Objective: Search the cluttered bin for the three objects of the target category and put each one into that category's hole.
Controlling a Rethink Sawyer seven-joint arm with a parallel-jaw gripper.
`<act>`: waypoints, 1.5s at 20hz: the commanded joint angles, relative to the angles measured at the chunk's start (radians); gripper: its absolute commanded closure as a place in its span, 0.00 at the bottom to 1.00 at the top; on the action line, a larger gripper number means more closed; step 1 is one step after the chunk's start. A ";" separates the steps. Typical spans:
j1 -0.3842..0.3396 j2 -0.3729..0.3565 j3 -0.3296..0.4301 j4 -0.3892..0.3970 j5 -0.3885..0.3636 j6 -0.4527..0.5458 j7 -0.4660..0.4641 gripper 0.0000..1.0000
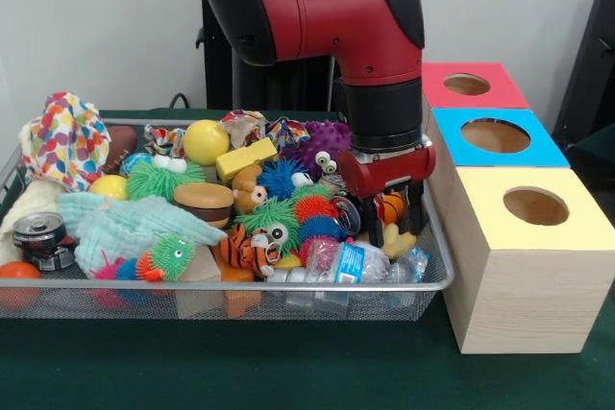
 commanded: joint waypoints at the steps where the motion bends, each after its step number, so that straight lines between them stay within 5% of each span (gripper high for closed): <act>1: -0.010 0.074 -0.066 -0.116 -0.077 0.015 0.032 0.00; 21: -0.049 -0.024 -0.028 -0.102 -0.070 0.181 -0.067 0.00; 30: -0.035 0.028 -0.041 -0.120 -0.126 0.103 -0.033 0.00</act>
